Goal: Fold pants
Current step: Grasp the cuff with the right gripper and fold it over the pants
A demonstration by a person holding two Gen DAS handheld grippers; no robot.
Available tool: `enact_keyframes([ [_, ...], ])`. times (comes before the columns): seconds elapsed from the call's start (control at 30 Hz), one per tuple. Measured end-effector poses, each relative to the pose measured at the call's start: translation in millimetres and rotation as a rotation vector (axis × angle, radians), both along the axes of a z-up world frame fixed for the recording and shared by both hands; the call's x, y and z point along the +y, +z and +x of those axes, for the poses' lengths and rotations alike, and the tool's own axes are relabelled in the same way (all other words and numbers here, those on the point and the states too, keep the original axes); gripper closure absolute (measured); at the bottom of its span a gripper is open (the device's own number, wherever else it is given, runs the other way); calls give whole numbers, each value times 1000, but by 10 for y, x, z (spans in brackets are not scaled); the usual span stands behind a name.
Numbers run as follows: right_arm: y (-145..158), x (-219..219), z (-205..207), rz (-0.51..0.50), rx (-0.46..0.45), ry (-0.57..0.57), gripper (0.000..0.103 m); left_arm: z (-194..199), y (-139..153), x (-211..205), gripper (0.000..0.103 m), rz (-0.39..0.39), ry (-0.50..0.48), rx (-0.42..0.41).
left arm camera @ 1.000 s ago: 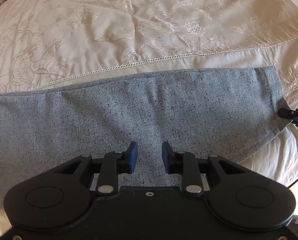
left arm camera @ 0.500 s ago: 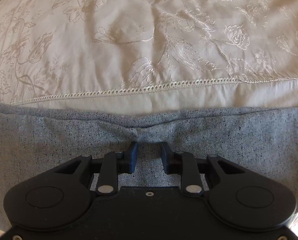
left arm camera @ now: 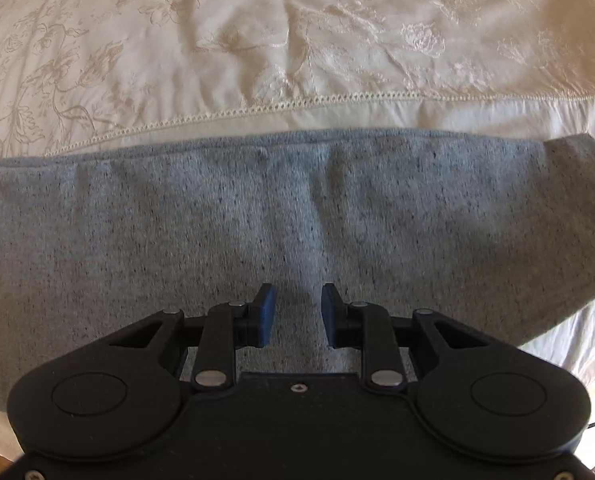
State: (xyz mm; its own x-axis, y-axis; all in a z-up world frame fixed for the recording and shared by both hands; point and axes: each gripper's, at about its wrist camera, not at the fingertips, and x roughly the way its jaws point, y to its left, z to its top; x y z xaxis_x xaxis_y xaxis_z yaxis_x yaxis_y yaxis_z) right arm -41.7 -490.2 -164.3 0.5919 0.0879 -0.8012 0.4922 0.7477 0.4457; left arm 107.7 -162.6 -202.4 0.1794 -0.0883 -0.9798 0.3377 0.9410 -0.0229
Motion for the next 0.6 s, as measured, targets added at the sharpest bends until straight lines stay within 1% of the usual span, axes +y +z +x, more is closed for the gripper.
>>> enact_keyframes([
  [0.07,42,55,3,-19,2,-6,91,-8,-166,-32,69,14,-25,42],
  [0.13,102,141,10,-42,4,-12,91,18,-256,-56,69,22,-59,45],
  [0.17,142,194,15,-59,3,-15,91,46,-237,-54,69,10,-58,44],
  [0.27,303,394,31,-114,-9,-21,91,155,-47,71,69,-88,-52,25],
  [0.3,376,483,40,-132,-15,-22,91,187,11,138,69,-104,-56,14],
  [0.37,529,678,62,-165,-34,-18,91,248,106,313,69,-118,-65,-3],
  [0.47,844,1137,124,-228,-84,25,91,337,196,700,69,-150,-52,-10],
  [0.6,1218,1941,226,-282,-171,134,91,440,214,1252,69,-164,-28,-3],
])
